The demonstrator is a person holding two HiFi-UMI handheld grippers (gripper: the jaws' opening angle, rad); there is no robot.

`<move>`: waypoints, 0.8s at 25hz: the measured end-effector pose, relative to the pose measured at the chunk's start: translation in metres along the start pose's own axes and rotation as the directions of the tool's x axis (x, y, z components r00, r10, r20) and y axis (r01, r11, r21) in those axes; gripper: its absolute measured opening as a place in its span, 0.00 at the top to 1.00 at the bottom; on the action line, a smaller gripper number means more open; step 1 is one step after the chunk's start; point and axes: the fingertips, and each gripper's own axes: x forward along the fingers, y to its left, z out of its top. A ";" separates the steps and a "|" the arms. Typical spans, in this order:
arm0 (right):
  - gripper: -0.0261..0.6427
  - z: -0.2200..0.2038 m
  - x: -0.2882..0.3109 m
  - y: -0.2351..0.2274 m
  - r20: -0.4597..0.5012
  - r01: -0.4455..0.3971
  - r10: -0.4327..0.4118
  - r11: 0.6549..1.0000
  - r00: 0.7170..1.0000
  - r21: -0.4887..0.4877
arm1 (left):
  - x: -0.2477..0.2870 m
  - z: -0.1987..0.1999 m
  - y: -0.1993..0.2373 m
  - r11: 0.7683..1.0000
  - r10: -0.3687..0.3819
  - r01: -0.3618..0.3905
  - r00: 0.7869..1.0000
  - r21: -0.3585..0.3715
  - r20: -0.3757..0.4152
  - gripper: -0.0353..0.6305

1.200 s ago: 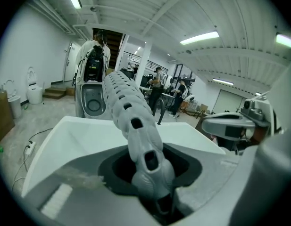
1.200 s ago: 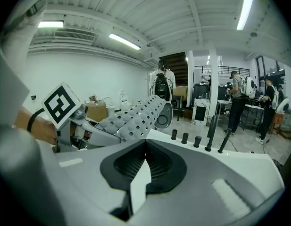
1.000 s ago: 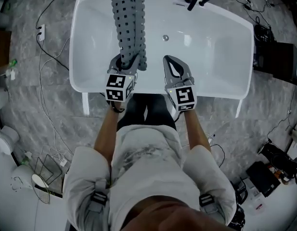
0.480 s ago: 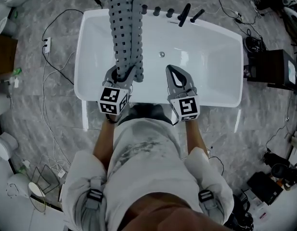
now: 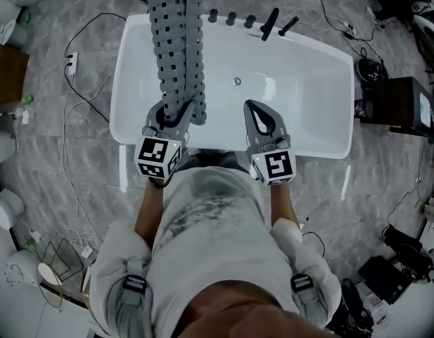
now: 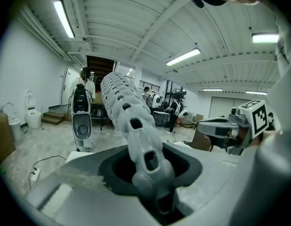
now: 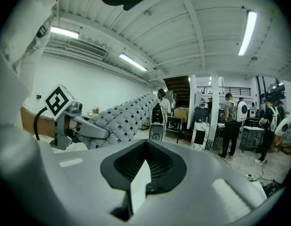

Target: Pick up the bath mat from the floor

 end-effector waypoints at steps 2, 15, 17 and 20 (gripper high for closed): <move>0.96 0.000 -0.001 0.003 -0.002 -0.009 0.009 1.000 1.000 0.011 | -0.005 0.003 -0.001 1.000 0.000 0.000 1.000 0.007 0.003 0.73; 0.96 0.006 0.002 0.001 0.002 -0.015 0.015 1.000 1.000 0.026 | -0.002 0.007 -0.008 1.000 -0.017 0.017 1.000 0.025 -0.006 0.73; 0.96 0.008 0.003 0.000 0.006 -0.018 0.018 1.000 1.000 0.020 | -0.001 0.007 -0.009 1.000 -0.018 0.018 1.000 0.026 -0.007 0.73; 0.96 0.006 0.003 -0.001 -0.002 -0.022 0.022 1.000 1.000 0.018 | 0.002 0.008 -0.011 1.000 -0.019 0.019 1.000 0.023 -0.007 0.73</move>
